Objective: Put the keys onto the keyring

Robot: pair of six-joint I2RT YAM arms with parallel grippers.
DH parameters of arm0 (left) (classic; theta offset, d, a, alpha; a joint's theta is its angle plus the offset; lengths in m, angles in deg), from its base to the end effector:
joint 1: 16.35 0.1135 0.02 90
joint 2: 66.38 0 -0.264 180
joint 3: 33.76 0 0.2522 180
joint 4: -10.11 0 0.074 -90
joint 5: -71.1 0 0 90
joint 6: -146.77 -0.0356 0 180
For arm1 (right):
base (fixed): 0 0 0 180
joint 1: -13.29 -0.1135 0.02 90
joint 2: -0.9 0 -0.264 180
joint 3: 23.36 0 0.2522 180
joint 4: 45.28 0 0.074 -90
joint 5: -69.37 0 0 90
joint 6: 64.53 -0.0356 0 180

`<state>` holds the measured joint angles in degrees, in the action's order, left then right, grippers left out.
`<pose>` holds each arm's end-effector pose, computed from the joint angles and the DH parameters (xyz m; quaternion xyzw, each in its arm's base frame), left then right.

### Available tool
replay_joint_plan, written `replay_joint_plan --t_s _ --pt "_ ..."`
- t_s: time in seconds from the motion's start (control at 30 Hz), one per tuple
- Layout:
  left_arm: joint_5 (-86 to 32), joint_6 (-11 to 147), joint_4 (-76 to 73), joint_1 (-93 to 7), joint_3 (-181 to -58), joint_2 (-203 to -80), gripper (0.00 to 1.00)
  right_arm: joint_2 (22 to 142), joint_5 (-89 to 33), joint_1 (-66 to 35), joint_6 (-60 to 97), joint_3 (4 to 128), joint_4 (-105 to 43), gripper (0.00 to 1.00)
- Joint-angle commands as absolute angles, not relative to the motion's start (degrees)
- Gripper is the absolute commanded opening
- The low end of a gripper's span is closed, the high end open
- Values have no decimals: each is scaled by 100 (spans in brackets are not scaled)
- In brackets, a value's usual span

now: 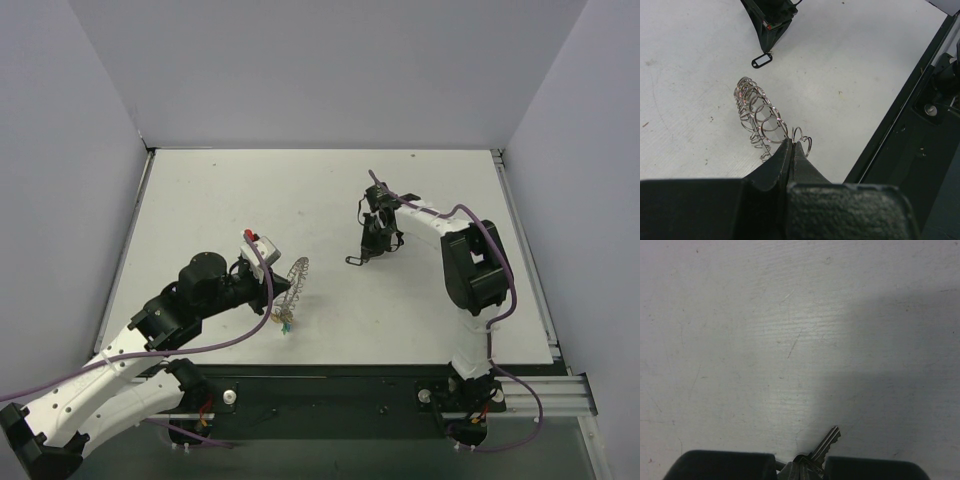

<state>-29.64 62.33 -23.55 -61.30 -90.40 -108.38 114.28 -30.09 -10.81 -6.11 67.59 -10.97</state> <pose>0.1162 -0.1254 0.3184 0.3244 0.7449 -0.3155 0.4903 0.3789 0.1759 0.1684 0.0387 0.9544 0.2031 0.2153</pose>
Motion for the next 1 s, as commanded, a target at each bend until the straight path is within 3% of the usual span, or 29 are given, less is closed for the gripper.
replay_joint_plan --t_s 0.0,0.47,0.97 --pt "-3006 6222 -1886 -6162 -9129 -10725 0 11428 -3179 -1106 -617 6880 -999 0" --pt "-2892 6204 -1956 -6144 -9208 -10848 0 10269 -3768 -1097 -205 6441 -1508 0" --pt "-3006 6178 -1622 -6153 -9455 -11402 0 7994 -5209 -1079 595 5387 -2229 0"
